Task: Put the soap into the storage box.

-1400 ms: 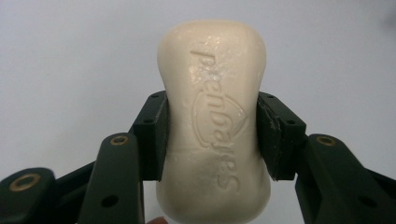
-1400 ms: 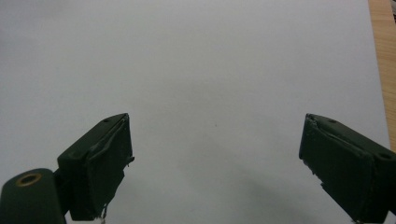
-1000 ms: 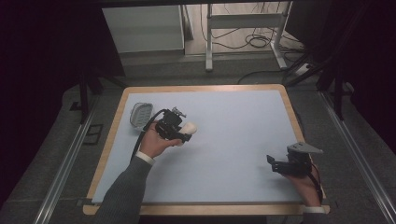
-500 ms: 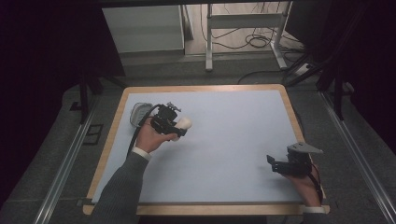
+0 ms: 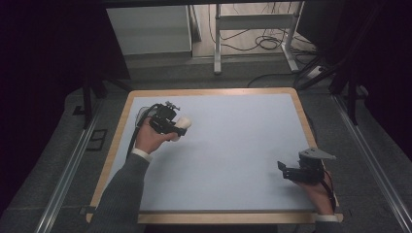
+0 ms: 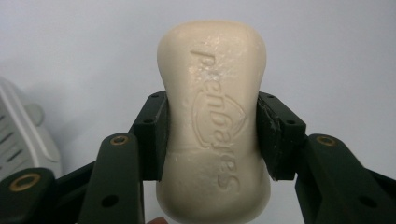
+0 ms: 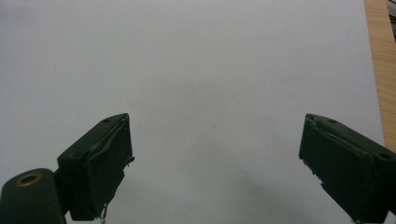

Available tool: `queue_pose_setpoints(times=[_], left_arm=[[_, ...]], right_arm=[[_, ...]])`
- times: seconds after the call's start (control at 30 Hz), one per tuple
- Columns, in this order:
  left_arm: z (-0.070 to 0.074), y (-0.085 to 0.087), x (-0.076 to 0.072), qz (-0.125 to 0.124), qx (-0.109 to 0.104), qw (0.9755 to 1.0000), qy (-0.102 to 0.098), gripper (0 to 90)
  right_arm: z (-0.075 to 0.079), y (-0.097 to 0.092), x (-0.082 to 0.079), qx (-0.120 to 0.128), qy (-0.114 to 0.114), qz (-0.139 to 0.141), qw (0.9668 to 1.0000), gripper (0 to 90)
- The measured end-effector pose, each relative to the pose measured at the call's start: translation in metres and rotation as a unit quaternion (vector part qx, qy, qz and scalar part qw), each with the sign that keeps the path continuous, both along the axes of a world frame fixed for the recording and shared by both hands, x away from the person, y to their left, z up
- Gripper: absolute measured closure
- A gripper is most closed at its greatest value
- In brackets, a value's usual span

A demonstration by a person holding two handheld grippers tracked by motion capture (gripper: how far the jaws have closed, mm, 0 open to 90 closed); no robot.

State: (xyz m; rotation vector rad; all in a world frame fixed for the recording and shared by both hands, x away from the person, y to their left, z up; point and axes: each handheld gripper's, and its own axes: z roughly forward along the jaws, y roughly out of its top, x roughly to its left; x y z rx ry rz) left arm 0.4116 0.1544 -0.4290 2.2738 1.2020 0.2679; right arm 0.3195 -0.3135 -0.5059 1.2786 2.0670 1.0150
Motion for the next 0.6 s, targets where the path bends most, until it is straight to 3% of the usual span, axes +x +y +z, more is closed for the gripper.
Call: queue_pose_setpoints(times=[0.6], left_arm=[[0.002, 0.026, 0.015, 0.036, 0.001, 0.9993, -0.002, 49.6]], right_arm=[[-0.001, 0.000, 0.000, 0.000, 0.002, 0.001, 1.0000, 9.4]])
